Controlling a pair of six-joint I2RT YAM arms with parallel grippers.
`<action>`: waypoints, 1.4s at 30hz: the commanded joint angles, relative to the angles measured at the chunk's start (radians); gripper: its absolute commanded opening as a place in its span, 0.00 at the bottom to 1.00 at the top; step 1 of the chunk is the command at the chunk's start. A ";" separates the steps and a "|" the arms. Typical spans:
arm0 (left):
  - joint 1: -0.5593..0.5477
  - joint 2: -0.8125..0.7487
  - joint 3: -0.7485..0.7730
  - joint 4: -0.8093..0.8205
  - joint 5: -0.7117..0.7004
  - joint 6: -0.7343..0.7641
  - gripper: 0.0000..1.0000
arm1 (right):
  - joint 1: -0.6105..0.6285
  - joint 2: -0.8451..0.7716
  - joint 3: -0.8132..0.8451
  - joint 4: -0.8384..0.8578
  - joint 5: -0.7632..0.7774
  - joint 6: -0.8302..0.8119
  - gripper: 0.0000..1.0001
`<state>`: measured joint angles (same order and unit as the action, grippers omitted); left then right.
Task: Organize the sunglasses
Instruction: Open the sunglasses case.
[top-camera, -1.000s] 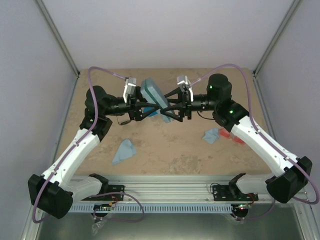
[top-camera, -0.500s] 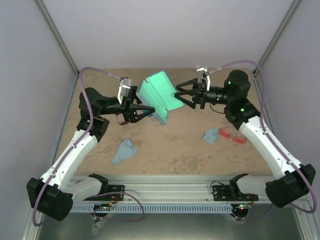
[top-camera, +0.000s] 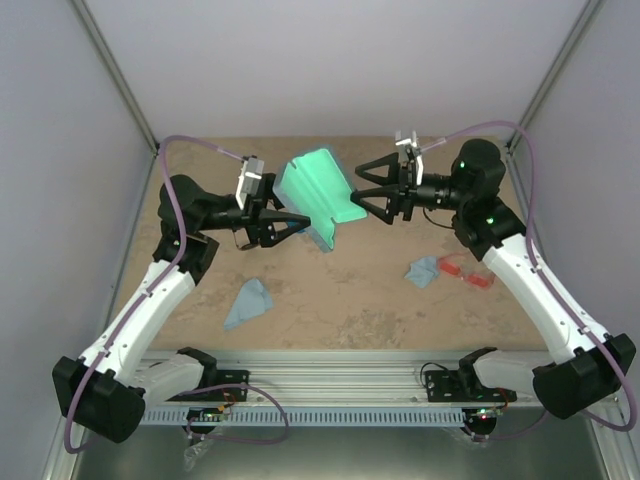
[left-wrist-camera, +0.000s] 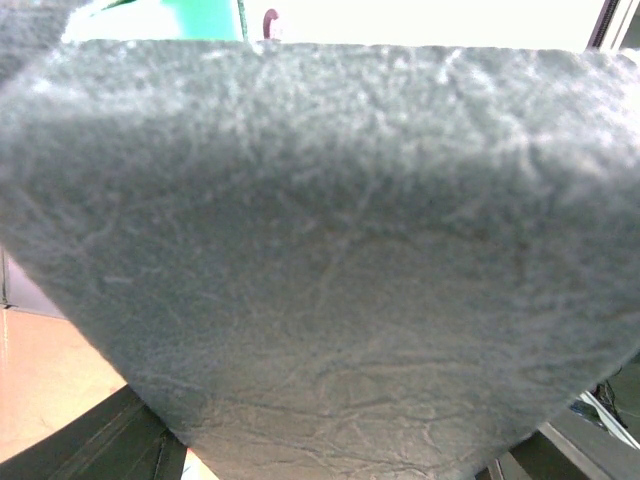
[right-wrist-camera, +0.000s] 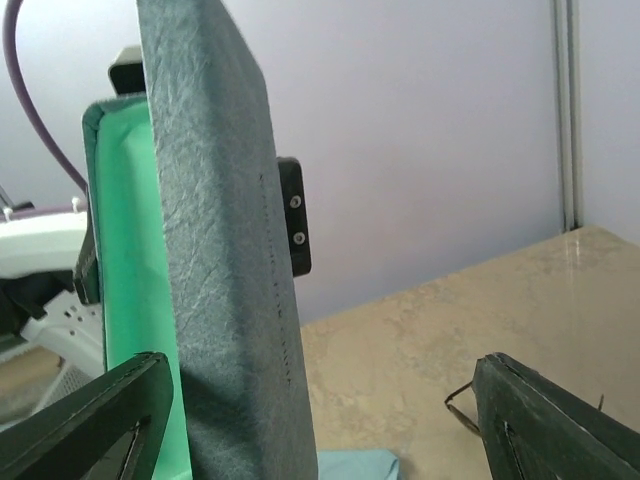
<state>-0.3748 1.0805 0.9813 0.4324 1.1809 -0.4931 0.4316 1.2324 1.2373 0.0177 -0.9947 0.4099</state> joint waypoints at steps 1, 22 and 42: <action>-0.004 -0.007 0.029 0.050 -0.004 -0.001 0.46 | 0.022 0.011 0.045 -0.144 0.018 -0.168 0.83; -0.004 0.025 0.014 -0.086 -0.158 -0.007 0.70 | 0.042 0.029 0.095 -0.348 0.091 -0.329 0.16; 0.002 -0.086 -0.112 -0.642 -1.051 0.023 0.99 | 0.199 0.217 0.081 -0.568 0.815 -0.389 0.13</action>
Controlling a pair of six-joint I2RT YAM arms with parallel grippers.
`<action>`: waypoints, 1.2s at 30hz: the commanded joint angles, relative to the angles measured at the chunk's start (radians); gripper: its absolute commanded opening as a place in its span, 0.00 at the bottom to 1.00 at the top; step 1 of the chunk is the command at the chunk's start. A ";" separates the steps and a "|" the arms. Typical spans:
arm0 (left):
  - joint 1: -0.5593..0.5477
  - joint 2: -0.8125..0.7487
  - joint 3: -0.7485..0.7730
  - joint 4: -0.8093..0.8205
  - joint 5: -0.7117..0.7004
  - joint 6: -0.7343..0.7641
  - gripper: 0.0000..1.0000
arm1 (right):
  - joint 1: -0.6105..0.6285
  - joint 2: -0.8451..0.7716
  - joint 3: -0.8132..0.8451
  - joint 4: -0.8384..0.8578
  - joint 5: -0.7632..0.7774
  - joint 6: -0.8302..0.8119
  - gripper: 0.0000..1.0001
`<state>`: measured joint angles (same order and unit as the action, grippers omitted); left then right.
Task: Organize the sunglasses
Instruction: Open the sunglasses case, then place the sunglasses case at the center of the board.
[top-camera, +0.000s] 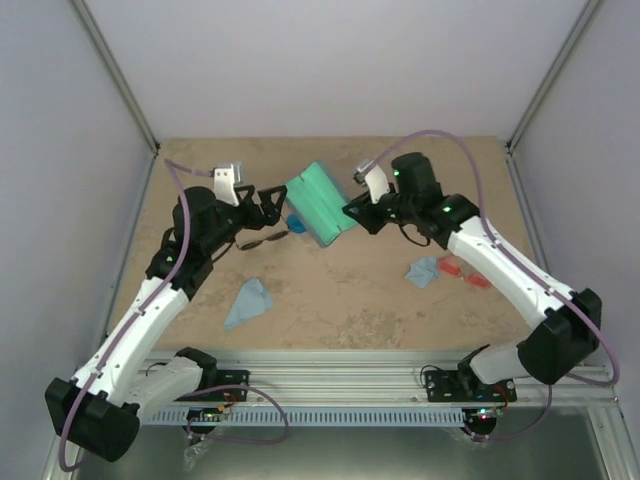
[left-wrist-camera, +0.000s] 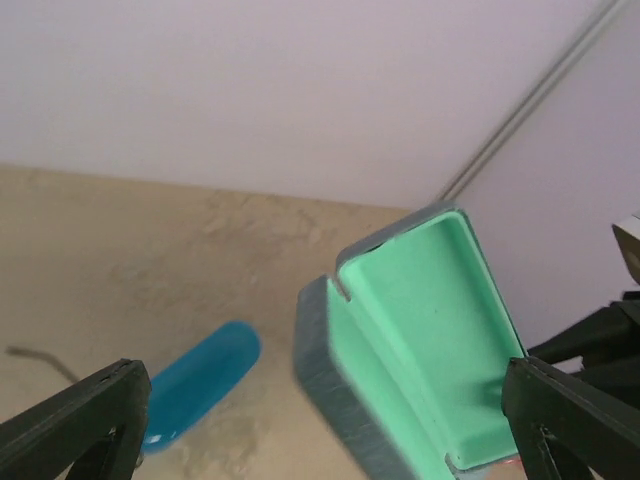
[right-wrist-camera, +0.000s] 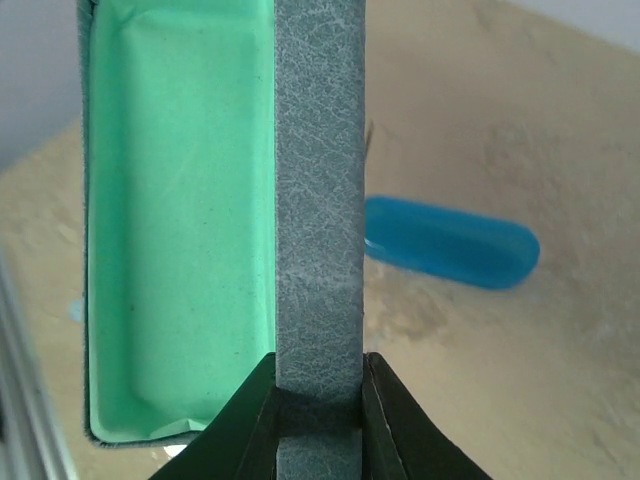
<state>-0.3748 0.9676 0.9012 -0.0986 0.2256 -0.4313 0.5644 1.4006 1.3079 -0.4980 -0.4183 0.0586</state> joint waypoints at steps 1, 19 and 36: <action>0.002 0.042 -0.044 -0.117 -0.091 -0.047 0.98 | 0.085 0.064 0.005 -0.061 0.295 -0.043 0.13; 0.002 0.217 -0.176 -0.104 0.032 -0.120 0.82 | 0.188 0.298 -0.098 -0.079 0.596 -0.034 0.18; 0.002 0.264 -0.139 -0.147 0.020 -0.059 0.83 | 0.234 0.216 0.017 -0.106 0.402 0.177 0.49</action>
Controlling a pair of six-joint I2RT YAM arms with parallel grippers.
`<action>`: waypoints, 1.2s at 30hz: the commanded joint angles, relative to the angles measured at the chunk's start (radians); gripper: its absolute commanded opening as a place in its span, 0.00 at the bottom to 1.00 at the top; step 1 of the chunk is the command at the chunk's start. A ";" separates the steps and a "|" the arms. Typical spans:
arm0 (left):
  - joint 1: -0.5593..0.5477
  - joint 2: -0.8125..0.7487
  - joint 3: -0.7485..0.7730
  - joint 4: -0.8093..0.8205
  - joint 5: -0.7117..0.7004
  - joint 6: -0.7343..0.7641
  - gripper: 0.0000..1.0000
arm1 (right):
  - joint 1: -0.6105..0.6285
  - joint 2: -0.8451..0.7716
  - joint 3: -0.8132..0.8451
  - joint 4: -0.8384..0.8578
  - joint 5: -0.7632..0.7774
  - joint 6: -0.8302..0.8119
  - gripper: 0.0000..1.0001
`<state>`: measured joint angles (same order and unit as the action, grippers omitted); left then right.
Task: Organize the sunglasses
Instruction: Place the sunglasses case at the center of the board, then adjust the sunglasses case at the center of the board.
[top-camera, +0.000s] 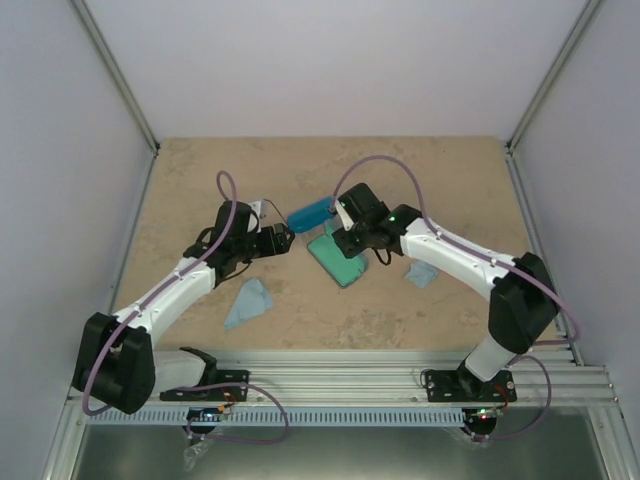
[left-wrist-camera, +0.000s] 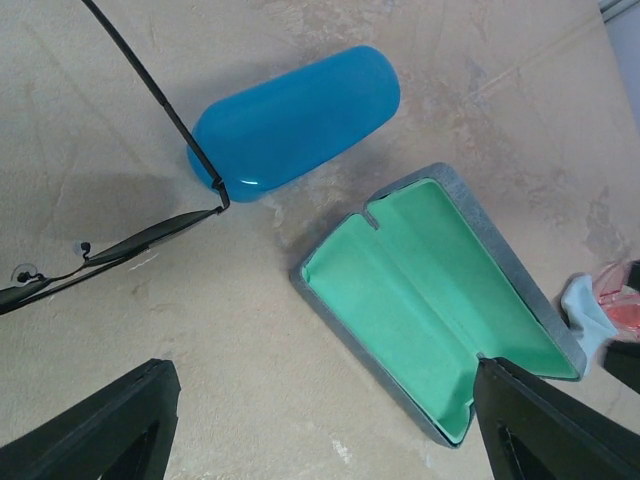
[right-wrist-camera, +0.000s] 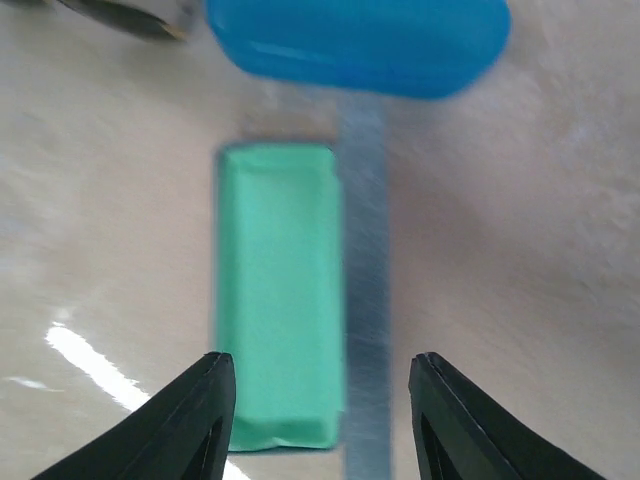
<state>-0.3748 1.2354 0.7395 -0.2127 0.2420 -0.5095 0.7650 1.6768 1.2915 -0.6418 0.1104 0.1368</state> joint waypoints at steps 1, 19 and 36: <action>0.002 -0.010 0.019 -0.038 -0.006 0.018 0.83 | 0.038 -0.058 0.015 0.067 -0.198 0.115 0.49; 0.002 -0.166 -0.091 -0.262 -0.234 -0.121 0.78 | 0.114 0.173 -0.123 0.128 -0.319 0.197 0.47; 0.002 -0.123 -0.124 -0.345 -0.187 -0.147 0.76 | 0.079 0.181 -0.113 0.076 0.080 0.335 0.51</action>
<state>-0.3748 1.0897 0.6216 -0.5266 0.0265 -0.6525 0.8543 1.8660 1.1759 -0.5659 0.1131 0.4335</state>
